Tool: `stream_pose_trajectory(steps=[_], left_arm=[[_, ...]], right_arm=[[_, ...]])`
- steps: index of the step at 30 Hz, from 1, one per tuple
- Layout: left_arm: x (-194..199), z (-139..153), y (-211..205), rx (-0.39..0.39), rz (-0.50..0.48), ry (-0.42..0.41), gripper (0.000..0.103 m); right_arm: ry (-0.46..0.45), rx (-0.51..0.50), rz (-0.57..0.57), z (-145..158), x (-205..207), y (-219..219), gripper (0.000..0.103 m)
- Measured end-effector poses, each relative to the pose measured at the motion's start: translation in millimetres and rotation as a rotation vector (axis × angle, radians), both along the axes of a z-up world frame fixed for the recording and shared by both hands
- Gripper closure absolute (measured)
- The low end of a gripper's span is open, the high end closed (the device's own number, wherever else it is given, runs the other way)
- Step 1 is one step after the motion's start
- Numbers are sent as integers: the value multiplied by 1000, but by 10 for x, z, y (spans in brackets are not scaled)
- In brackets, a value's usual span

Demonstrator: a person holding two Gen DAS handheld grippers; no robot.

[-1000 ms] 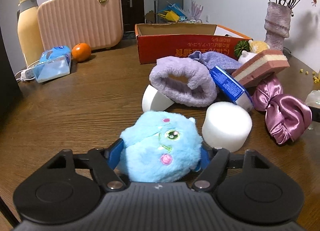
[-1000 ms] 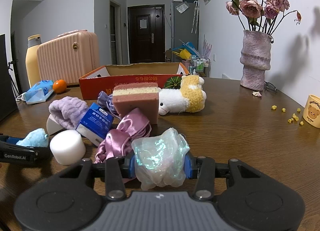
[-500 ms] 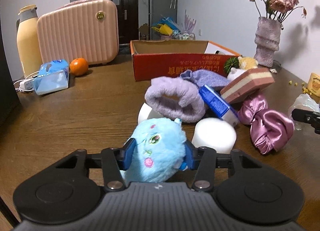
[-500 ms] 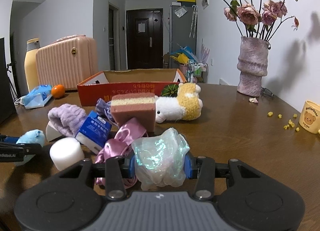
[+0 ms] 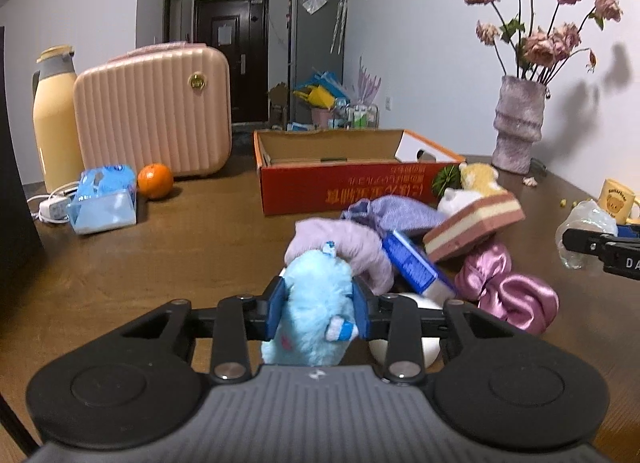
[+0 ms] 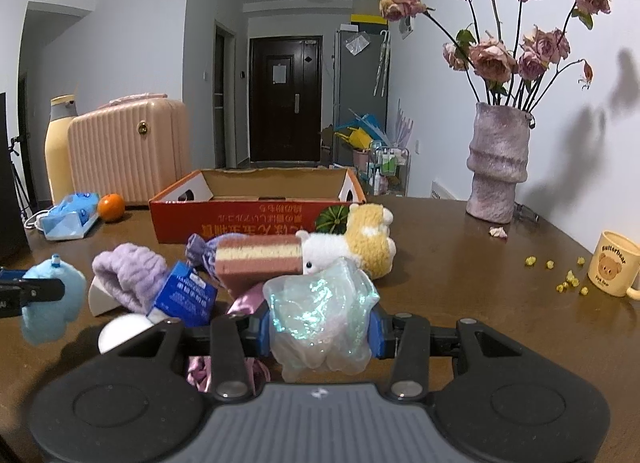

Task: Organize soft objects
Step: 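Lift and carry the plush and bag with both grippers over the cardboard box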

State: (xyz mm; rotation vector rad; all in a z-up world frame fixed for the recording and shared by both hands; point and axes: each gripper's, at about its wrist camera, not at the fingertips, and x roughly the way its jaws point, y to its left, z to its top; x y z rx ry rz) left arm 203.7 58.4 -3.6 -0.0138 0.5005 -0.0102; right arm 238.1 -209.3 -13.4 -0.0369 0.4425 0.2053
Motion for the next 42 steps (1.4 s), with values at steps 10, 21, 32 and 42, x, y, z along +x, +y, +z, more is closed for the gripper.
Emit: stream_pose_trajectory(steps=[10,21,32,42], left_arm=[[69,267,-18,-18,-5,-81,67],[324,500,-99,-44,-17,-153,67],[711,661,-251,-49,-14,-205,67],[1141,670,-340,-66,-3,-221,67]], right_arm=[[-43,9,-7,167,114,11,60],[-85,25,-5,336,392,74,60],[-103,42,13,455,763,174,60],[-122,43,46,555,1132,265,60]])
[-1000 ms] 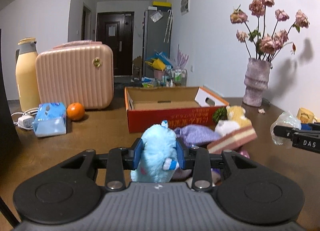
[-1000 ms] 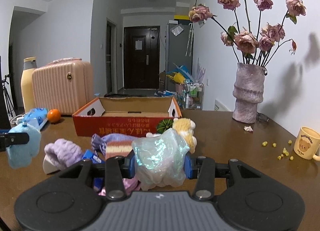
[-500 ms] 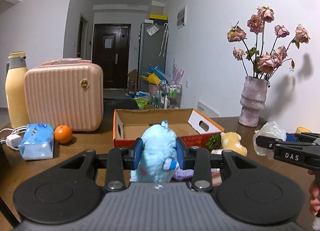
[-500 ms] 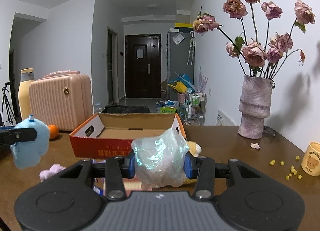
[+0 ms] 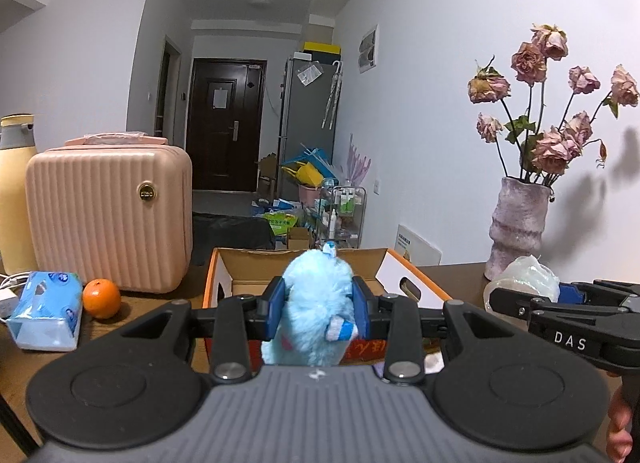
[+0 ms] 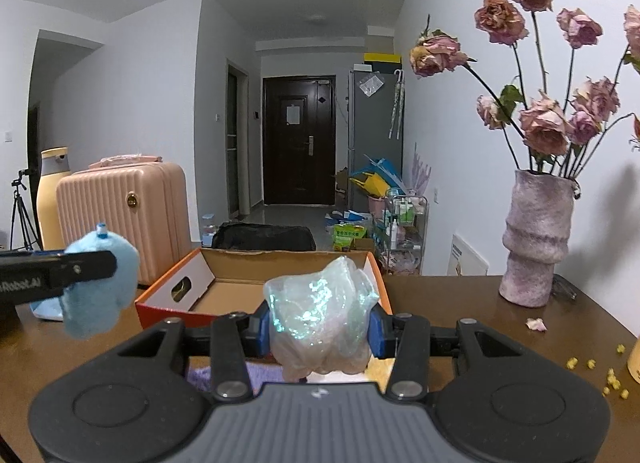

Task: Organize soft objects
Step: 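Lift and carry the plush and bag with both grippers over the cardboard box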

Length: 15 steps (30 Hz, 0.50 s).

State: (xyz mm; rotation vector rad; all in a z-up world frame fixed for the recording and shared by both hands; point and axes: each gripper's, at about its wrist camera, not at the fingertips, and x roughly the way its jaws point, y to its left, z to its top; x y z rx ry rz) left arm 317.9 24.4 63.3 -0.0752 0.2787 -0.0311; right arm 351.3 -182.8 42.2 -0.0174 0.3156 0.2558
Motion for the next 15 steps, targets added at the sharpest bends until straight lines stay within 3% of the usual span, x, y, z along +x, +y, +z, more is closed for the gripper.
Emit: stream_pose_trajectory(steps=[15], left_arm=[[590,-84,47,-6,52,17,67]], right_arm=[[7,9,9,31,665,48,60]])
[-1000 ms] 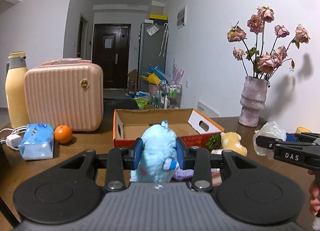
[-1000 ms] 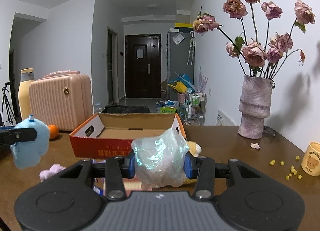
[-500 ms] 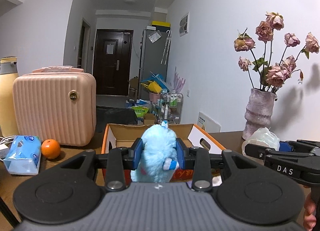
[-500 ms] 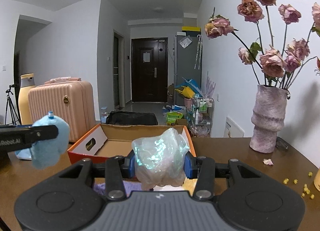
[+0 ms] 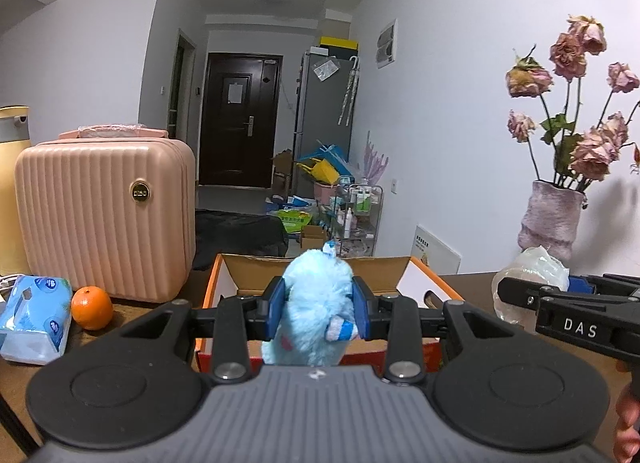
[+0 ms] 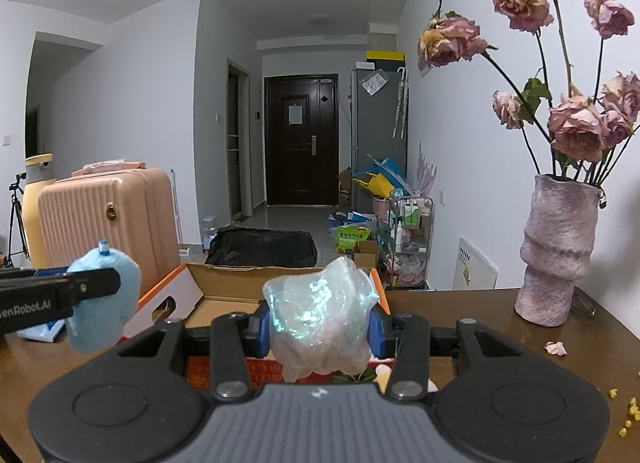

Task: Organize soft objects
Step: 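Lift and carry the plush and bag with both grippers over the cardboard box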

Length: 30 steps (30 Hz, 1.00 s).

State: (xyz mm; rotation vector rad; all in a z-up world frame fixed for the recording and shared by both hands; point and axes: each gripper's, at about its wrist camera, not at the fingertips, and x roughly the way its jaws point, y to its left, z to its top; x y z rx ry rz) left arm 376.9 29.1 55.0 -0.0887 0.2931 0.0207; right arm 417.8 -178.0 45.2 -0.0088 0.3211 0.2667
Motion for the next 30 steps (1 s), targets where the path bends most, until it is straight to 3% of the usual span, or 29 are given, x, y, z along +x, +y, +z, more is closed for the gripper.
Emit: stream_pose_trajectory(steps=[20,30], left_arm=[[661,-82,160,-8,67,30,67],[975,-201,198,-16,81,83,67]], right_arm=[[44,-27,19,-84,735,169,59],[111,-57,36,-222,1075,261,60]])
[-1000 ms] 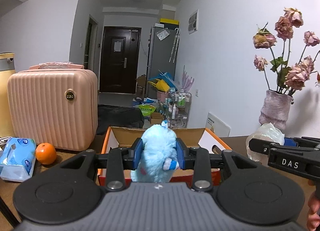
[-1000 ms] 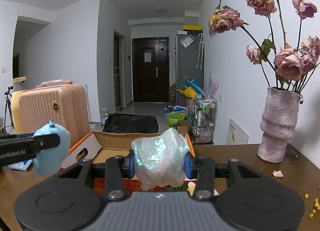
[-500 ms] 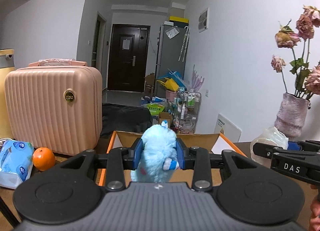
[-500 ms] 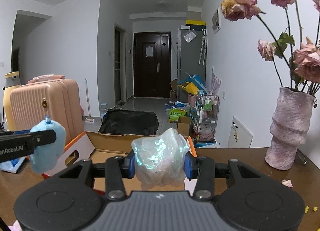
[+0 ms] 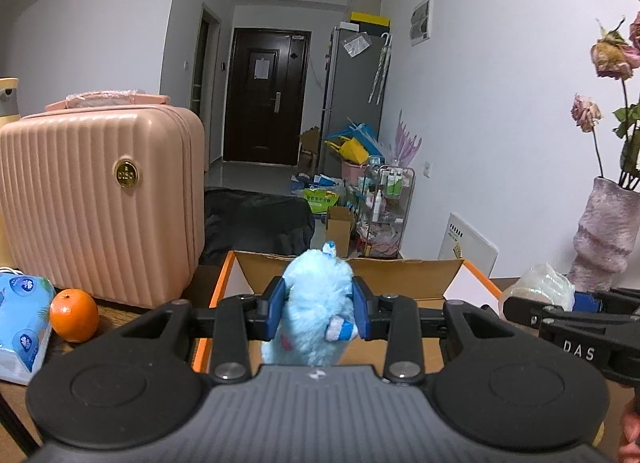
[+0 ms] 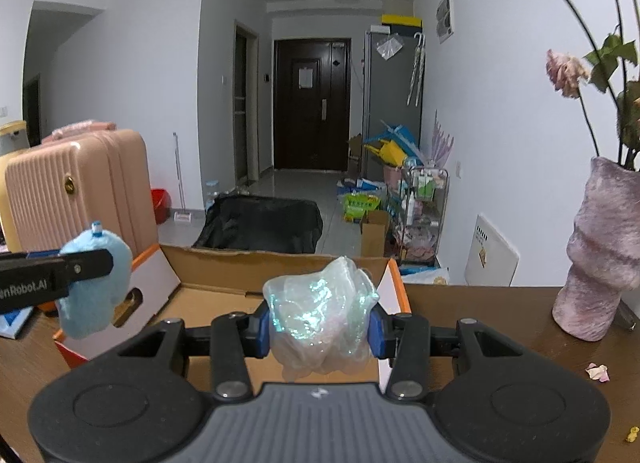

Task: Organize soft objects
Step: 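Lift and carry the plush and bag with both grippers over the cardboard box, then open the right gripper to drop the bag while the left drops the plush into the box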

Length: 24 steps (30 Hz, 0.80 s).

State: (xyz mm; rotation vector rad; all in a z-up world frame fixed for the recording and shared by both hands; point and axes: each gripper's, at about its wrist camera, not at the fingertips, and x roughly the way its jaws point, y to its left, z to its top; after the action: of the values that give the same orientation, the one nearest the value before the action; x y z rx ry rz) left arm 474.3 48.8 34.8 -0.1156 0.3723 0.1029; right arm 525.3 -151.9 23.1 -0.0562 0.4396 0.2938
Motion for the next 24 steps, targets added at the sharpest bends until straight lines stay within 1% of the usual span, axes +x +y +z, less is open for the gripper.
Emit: stream_pose_trajectory(steps=[6,7,8,9,10,11,12,14,15,19,24], left_arm=[[124,-55,31,4,6,15,66],[151,-70,38,-3,-6,28,60],[164,-81,51,-17,-5,44,38],[176,-93,65,-25,12,56,27],[172,-100,68,-17,31,53,15],[162,-100,68,-3,53,49,5],[158,-98,75,2,66,50,0],[147,-95,96,-8,76,54,0],[150,-96,103,-14,74,63,0],[173,-106,119,-17,81,82,0],[146,-95,100,-9,84,79,0]], right_arm=[[29,-14,1,-106,135,46,59],[33,-17,1,-124,141,60,56],[40,-21,2,-149,164,63,47],[46,-24,0,-161,178,69,39],[51,-26,-2,-178,185,69,26],[50,-27,-4,-189,184,69,20],[46,-28,-9,-192,182,64,17],[45,-25,-19,-189,172,55,2],[45,-18,-23,-188,168,43,0],[51,-4,-36,-188,164,5,0],[49,-8,-46,-164,174,-2,0]])
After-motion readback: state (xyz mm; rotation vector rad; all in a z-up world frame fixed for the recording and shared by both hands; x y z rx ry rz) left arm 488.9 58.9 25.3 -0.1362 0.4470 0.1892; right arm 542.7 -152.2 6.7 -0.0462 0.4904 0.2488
